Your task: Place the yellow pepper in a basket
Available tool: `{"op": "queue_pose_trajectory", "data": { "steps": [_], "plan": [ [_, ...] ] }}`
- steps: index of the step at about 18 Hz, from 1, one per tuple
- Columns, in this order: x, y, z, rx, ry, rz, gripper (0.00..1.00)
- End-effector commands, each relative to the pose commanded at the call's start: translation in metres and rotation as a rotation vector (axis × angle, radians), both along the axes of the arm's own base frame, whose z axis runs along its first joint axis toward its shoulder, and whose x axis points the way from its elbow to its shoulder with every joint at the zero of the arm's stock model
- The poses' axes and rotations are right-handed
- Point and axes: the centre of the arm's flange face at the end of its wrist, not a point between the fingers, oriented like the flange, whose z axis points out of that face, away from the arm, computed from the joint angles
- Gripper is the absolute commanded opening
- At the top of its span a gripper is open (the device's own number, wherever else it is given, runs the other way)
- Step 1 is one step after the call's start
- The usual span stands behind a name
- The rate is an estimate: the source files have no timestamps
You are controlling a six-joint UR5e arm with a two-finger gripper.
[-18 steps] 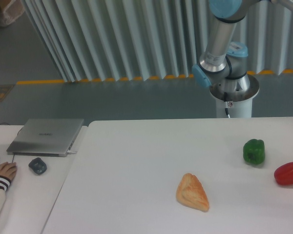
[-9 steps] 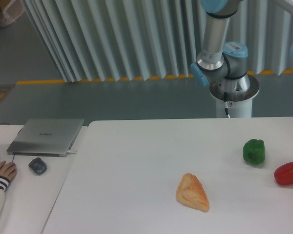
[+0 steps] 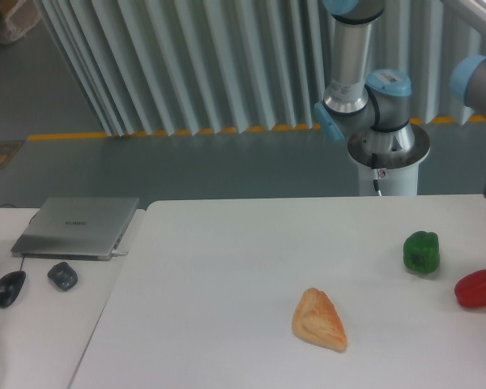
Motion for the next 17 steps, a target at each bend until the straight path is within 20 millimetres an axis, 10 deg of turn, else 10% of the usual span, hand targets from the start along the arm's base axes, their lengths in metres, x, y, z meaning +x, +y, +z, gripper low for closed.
{"op": "queue_pose_trajectory", "data": {
  "steps": [6,17],
  "plan": [
    [0.040,0.025,0.007,0.004,-0.001,-0.013,1.00],
    [0.044,0.033,0.008,0.011,0.007,0.013,1.00]
  ]
}}
